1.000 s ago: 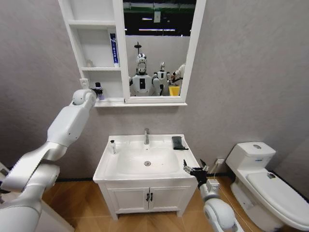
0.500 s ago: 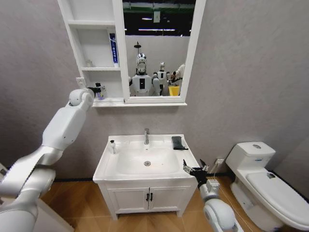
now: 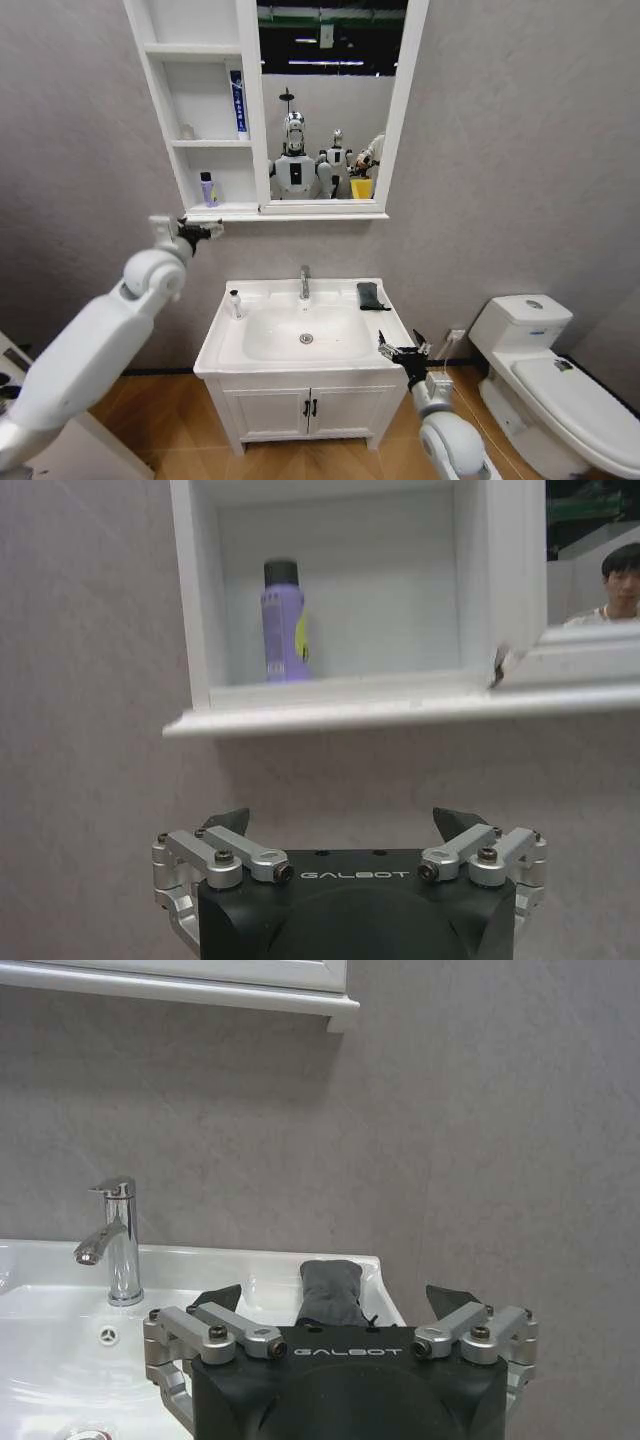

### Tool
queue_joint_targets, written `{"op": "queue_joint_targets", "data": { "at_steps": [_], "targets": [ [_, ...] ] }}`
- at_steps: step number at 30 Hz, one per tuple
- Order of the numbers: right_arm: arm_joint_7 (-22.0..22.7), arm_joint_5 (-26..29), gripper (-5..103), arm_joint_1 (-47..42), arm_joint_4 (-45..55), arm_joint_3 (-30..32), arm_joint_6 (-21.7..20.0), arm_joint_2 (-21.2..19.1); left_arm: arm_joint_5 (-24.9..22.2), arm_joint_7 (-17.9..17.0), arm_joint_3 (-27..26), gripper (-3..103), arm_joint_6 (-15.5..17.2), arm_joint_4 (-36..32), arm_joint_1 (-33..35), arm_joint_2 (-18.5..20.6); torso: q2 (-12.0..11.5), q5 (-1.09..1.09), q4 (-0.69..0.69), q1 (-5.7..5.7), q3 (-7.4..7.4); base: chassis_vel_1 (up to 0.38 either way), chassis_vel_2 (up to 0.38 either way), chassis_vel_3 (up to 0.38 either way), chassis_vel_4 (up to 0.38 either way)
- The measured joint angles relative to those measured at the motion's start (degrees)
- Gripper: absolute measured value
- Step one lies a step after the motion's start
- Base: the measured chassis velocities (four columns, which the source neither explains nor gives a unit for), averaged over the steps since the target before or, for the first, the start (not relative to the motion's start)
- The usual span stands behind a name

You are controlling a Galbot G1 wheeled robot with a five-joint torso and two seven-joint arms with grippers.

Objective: Move facial cleanser and shampoo from washbasin to cabinet, then wipe washbasin with towel.

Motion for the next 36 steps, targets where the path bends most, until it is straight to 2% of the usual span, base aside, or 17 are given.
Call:
{"op": "queue_joint_targets", "data": {
  "at_steps": [2,3,5,6,8,12,16,20,27,36],
  "targets": [
    [0.00,-0.22,100,-0.19,0.00,-0.15,0.01,0.14,5.30,3.25,-0.16,100,-3.39,5.03,3.69,-4.24,-0.01,0.00,0.00,0.02,0.01,0.000,0.000,0.000,0.000],
    [0.00,-0.22,100,-0.19,0.00,-0.15,0.01,0.14,5.30,3.25,-0.16,100,-3.39,5.03,3.69,-4.24,-0.01,0.00,0.00,0.02,0.01,0.000,0.000,0.000,0.000],
    [0.00,-0.37,100,-0.29,-0.08,-0.18,0.05,0.17,8.93,4.15,0.08,100,-5.20,10.01,5.32,-8.47,-0.01,0.00,-0.01,0.02,0.01,0.000,0.000,0.000,0.000],
    [0.00,-0.37,100,-0.29,-0.08,-0.18,0.05,0.17,8.93,4.15,0.08,100,-5.20,10.01,5.32,-8.47,-0.01,0.00,-0.01,0.02,0.01,0.000,0.000,0.000,0.000],
    [0.04,-0.52,100,-0.32,-0.39,-0.20,0.13,0.29,13.71,5.37,0.34,100,-6.75,15.39,6.54,-12.44,-0.01,0.00,-0.01,0.02,0.01,0.000,0.000,0.000,0.000],
    [0.06,-0.56,100,-0.34,-0.50,-0.22,0.21,0.39,15.80,6.07,0.21,100,-7.11,17.91,7.31,-14.22,-0.01,0.00,0.00,0.02,0.01,0.000,0.000,0.000,0.000],
    [0.06,-0.55,100,-0.44,-1.08,-0.07,0.53,0.37,18.96,8.60,-0.86,100,-9.59,23.09,7.98,-17.13,-0.02,0.00,0.01,0.02,0.01,0.000,0.000,0.000,0.000],
    [0.06,-0.45,100,-0.47,-1.33,0.13,0.69,0.29,20.12,9.51,-1.37,100,-9.78,24.88,7.97,-17.85,-0.01,0.01,0.01,0.02,0.01,0.000,0.000,0.000,0.000],
    [0.00,-0.12,100,-0.55,-2.11,0.68,1.24,0.23,19.91,10.42,-0.65,100,-8.03,28.93,6.54,-18.93,-0.01,0.00,0.01,0.02,0.01,0.000,0.000,0.000,0.000],
    [-0.05,0.13,100,-0.33,-3.05,0.96,1.71,0.09,19.67,10.74,-0.66,100,-9.11,33.83,3.81,-21.75,-0.02,0.00,0.00,0.02,0.01,0.000,0.000,0.000,0.000]
  ]
}}
